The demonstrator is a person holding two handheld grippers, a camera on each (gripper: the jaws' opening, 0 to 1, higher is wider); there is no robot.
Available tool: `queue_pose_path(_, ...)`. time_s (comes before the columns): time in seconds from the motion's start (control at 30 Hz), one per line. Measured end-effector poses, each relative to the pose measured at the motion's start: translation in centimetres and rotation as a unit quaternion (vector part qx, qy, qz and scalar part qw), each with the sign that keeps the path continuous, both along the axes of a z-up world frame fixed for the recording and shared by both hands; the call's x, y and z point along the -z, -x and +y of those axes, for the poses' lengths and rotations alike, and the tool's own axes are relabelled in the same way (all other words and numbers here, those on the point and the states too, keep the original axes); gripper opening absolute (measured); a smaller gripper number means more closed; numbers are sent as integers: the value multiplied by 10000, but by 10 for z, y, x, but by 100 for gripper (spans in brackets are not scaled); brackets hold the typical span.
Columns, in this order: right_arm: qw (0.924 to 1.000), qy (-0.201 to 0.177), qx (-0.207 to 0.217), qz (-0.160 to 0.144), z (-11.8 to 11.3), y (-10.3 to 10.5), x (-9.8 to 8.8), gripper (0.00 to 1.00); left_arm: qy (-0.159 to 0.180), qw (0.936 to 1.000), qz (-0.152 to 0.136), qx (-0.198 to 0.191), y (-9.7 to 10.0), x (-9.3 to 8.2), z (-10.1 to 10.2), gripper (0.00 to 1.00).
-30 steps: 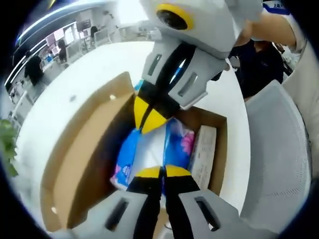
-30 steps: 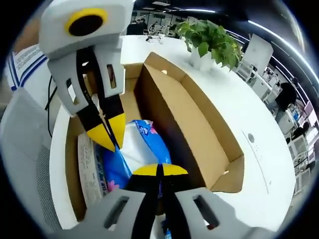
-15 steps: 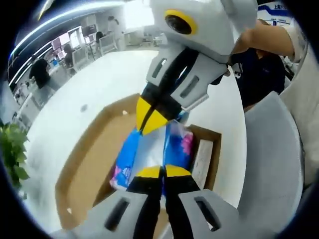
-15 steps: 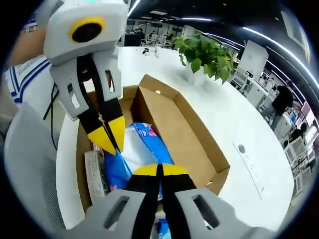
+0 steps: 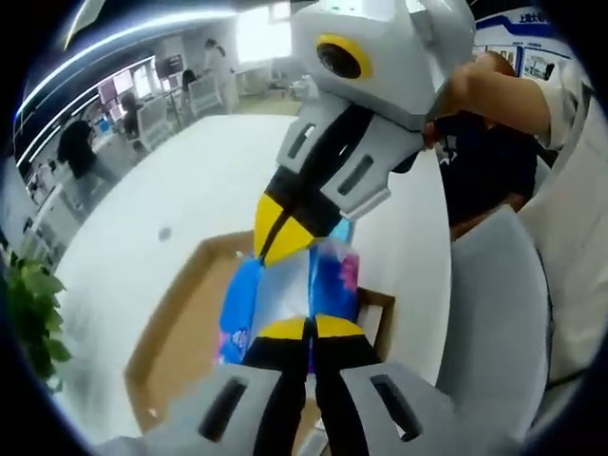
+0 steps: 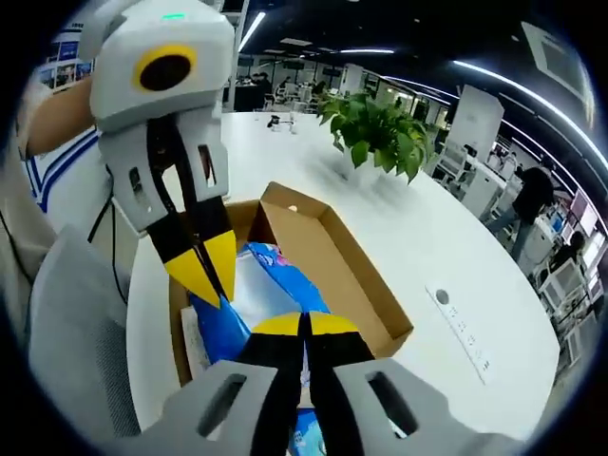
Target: Operate the shoe box by opening the lid, removing the specified soft item, and placing it in the target area until the item is outside and the box remains undamaged.
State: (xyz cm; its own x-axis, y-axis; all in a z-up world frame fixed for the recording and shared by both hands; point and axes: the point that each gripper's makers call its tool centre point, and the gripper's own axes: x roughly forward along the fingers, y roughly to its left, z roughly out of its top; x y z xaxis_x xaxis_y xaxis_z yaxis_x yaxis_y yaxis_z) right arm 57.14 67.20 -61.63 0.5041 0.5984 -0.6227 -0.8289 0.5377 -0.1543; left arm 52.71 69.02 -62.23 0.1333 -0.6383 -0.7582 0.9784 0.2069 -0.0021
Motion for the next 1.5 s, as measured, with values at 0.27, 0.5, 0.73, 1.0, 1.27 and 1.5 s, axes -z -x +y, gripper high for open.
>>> queue_pose_path(0.27, 9998, 0, 118, -169, -24, 2, -19, 0, 116, 9999, -62, 106, 3, -17, -28, 0)
queue_pose_path(0.5, 9996, -3, 224, -176, -48, 5, -28, 0, 76, 9992, -127, 374, 9, -26, -54, 0)
queue_pose_path(0.73, 9993, -2, 332, -144, -77, 10, -34, 0, 98, 9978, -135, 638, 16, -31, -83, 0)
queue_pose_path(1.0, 9988, 62, 482, -15, -109, 19, -31, 0, 105, 9955, -165, 925, 24, -29, -116, 0)
queue_pose_path(1.27, 9976, 28, 667, 163, -143, 26, -29, 0, 192, 9928, -149, 1177, 33, -26, -149, 0)
queue_pose_path(1.5, 9967, 136, 761, 257, -171, 30, -22, 0, 264, 9901, -108, 1374, 37, -22, -176, 0)
